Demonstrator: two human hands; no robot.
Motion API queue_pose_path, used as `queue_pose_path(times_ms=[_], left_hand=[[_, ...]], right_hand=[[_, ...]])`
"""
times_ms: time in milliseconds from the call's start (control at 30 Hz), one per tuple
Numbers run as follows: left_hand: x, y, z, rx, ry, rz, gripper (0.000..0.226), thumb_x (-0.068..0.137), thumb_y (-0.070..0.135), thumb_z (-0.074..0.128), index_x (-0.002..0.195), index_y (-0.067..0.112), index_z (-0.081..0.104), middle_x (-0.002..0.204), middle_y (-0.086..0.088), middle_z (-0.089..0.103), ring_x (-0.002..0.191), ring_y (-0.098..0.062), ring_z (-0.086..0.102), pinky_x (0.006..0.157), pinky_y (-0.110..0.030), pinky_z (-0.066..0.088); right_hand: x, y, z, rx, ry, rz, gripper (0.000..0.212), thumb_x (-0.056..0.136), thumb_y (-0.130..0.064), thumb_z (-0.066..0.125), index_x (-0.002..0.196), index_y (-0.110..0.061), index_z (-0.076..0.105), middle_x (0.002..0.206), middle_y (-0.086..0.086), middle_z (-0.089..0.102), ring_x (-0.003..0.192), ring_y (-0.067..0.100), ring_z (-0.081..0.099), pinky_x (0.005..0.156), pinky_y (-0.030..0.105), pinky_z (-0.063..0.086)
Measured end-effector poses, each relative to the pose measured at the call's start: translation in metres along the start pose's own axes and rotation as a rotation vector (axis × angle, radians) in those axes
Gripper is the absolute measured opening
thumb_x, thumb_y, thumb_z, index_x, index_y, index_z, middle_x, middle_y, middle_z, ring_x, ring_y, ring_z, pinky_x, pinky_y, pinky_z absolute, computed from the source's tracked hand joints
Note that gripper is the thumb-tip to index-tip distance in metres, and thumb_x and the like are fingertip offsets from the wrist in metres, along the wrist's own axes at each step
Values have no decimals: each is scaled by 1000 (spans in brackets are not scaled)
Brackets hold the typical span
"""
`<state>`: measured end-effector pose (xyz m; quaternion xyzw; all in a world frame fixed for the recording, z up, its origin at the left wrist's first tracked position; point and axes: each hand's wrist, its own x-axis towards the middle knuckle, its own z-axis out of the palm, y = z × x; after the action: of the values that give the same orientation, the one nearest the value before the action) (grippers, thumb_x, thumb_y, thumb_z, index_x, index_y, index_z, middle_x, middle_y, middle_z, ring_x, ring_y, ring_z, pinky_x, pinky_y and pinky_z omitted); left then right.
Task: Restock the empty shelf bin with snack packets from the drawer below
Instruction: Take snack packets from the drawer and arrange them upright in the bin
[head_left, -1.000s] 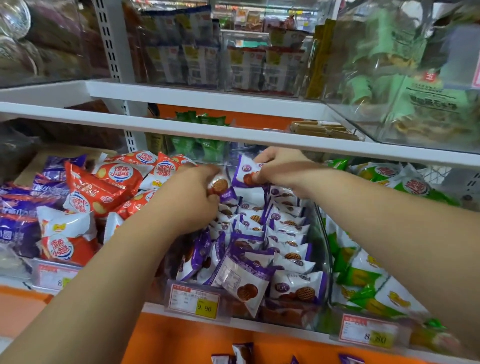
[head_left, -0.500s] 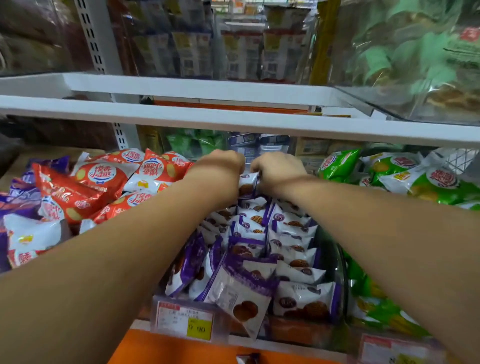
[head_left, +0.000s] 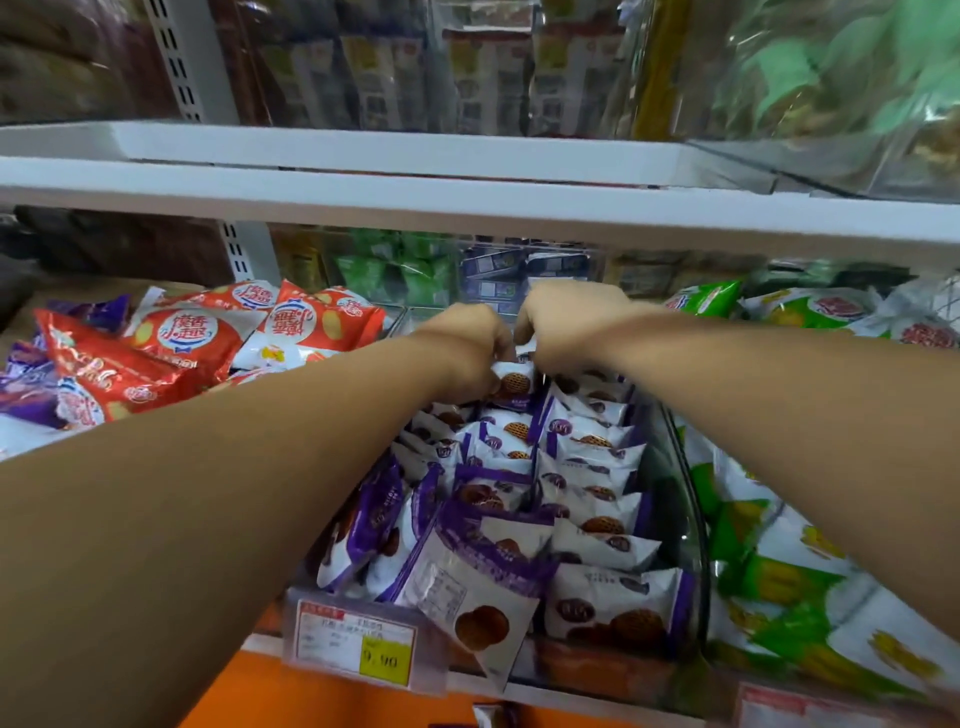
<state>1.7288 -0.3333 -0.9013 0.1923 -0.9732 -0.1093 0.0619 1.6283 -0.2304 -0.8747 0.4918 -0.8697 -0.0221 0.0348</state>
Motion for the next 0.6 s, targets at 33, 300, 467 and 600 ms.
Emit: queue_pose_path(times_ms=[33, 300, 467, 600], left_hand=[[1, 0, 1, -7, -6, 4, 34, 88, 17, 76, 121, 27, 71, 123, 2, 66, 107, -18, 63, 78, -25, 45], [5, -9, 3, -203, 26, -48, 26, 82, 18, 84, 107, 20, 76, 105, 5, 69, 94, -14, 63, 77, -25, 47], [5, -12, -1, -312, 50, -56, 11, 81, 18, 84, 88, 21, 77, 95, 0, 76, 85, -23, 74, 74, -39, 63], [3, -9, 9, -235, 50, -50, 16, 83, 19, 83, 99, 22, 79, 101, 6, 73, 87, -10, 66, 73, -21, 50]], right_hand=[[-2, 2, -4, 81, -30, -1, 34, 81, -10, 61, 108, -26, 75, 91, -4, 70, 80, 17, 65, 63, 28, 51], [-8, 8, 5, 203, -92, -4, 29, 78, -18, 62, 100, -28, 76, 95, -4, 75, 86, 17, 69, 77, 37, 63], [-6, 11, 3, 176, -126, -32, 35, 81, -18, 59, 114, -20, 70, 108, 0, 72, 93, 20, 68, 78, 34, 61], [-7, 19, 8, 243, -16, -84, 6, 83, -28, 71, 89, -30, 72, 81, -13, 68, 80, 13, 65, 66, 27, 52]])
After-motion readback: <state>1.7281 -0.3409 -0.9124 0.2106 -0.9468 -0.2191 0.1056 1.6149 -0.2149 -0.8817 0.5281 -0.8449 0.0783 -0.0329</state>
